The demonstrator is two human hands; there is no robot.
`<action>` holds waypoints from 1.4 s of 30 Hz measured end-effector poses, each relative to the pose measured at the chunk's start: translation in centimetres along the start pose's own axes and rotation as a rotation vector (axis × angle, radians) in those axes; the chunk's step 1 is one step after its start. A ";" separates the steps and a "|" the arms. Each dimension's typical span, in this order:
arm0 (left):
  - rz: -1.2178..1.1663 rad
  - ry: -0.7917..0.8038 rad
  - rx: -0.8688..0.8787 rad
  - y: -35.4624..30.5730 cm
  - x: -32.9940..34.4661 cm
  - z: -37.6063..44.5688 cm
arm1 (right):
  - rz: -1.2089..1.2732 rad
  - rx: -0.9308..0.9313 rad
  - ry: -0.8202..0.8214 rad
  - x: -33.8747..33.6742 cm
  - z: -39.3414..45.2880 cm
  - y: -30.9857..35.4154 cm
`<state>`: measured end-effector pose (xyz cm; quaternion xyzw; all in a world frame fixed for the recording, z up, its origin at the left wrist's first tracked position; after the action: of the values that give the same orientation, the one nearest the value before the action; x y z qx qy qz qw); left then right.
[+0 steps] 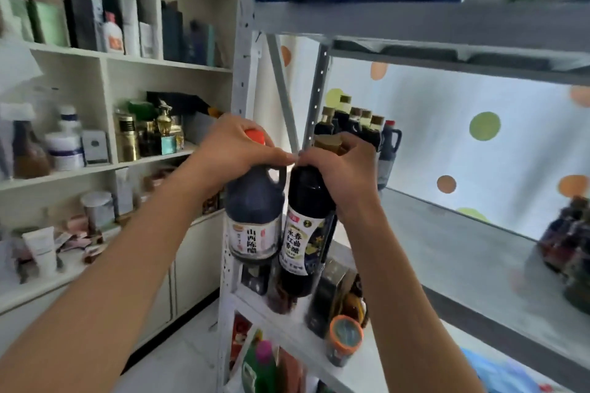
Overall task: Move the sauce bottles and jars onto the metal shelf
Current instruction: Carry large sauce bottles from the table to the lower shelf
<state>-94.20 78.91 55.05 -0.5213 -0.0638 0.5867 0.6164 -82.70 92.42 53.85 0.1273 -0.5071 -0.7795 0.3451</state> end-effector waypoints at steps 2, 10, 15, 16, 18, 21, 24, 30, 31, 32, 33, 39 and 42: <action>-0.016 -0.008 0.053 -0.9 0.5 2.8 | -0.029 -0.034 -0.055 -0.3 2.1 0.9; -0.052 -0.017 0.158 -3.3 5.8 11.8 | -0.042 -0.040 -0.150 -3.8 10.3 0.6; -0.027 0.005 0.179 -3.3 10.5 15.3 | -0.183 -0.089 -0.205 -6.4 13.5 -1.3; -0.037 0.015 0.174 -2.9 11.4 15.9 | -0.218 -0.104 -0.210 -6.7 14.1 -1.6; -0.028 0.037 0.167 -2.1 13.6 17.0 | -0.244 -0.113 -0.229 -7.8 15.4 -2.3; 0.004 0.022 0.169 -1.2 16.3 18.2 | -0.269 -0.101 -0.236 -8.9 17.3 -3.5; -0.078 0.004 0.150 -0.6 17.7 19.4 | -0.281 -0.105 -0.207 -9.3 18.4 -4.3; 0.199 -0.144 0.175 0.5 18.6 19.8 | -0.182 -0.207 -0.368 -9.9 16.3 -6.6; 0.209 -0.168 0.188 0.8 18.6 19.4 | -0.200 -0.244 -0.380 -9.8 15.3 -7.6; 0.196 -0.182 0.206 1.2 18.6 18.9 | -0.216 -0.251 -0.354 -9.6 14.2 -8.7; 0.151 -0.188 0.223 1.5 18.7 18.3 | -0.237 -0.232 -0.310 -9.4 13.1 -10.0; -0.068 -0.136 0.148 5.4 20.2 12.2 | -0.615 -0.136 -0.243 -12.0 6.8 -15.6; 0.110 -0.155 0.063 8.1 21.3 9.9 | -0.653 -0.062 -0.196 -12.4 5.9 -16.3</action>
<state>-99.89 99.48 42.30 -0.4575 -0.0639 0.6599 0.5926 -83.52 108.89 40.37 0.1968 -0.4463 -0.8725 0.0304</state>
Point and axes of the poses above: each hand's wrist, its own z-axis towards the middle knuckle, its own x-axis out of the palm, y = z × x, the point moved 5 cm from there along z, towards the middle knuckle, and after that the axes turned 14 degrees about z, right-handed, at the moved point
